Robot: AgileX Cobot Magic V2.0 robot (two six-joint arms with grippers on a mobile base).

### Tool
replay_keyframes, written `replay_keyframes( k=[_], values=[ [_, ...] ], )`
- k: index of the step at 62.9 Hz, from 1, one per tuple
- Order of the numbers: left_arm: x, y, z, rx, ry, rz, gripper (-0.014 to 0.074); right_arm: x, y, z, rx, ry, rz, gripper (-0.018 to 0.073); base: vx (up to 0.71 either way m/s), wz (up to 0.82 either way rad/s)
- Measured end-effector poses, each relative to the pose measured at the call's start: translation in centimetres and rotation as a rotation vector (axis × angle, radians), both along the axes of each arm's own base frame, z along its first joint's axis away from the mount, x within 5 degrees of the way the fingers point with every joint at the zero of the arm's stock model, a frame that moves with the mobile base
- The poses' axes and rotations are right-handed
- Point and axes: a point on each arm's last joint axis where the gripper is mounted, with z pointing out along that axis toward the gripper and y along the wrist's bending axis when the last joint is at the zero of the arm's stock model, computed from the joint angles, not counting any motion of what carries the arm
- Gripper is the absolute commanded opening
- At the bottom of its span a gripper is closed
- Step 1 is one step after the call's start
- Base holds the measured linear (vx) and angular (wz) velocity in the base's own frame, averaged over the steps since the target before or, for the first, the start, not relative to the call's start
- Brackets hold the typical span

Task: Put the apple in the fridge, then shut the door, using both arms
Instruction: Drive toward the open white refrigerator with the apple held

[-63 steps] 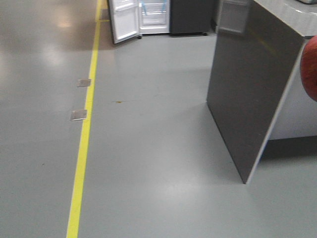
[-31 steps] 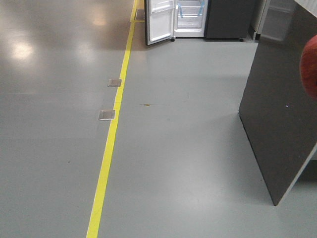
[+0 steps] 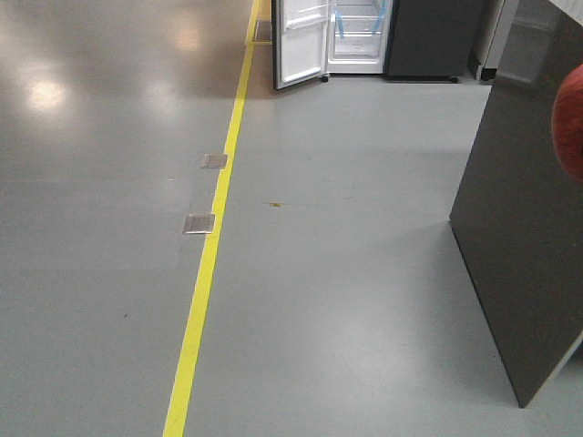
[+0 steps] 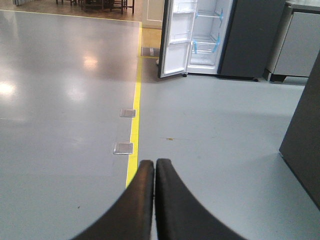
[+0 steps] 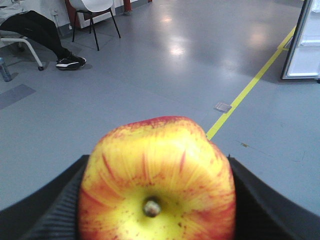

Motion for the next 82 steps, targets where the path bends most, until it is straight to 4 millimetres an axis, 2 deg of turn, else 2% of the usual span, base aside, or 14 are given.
replay_keyframes(
  k=[82],
  values=[
    [0.00, 0.00, 0.00, 0.000, 0.000, 0.000, -0.0006, -0.04, 0.01, 0.01, 0.000, -0.001, 0.000, -0.0006, 0.23, -0.01]
  ],
)
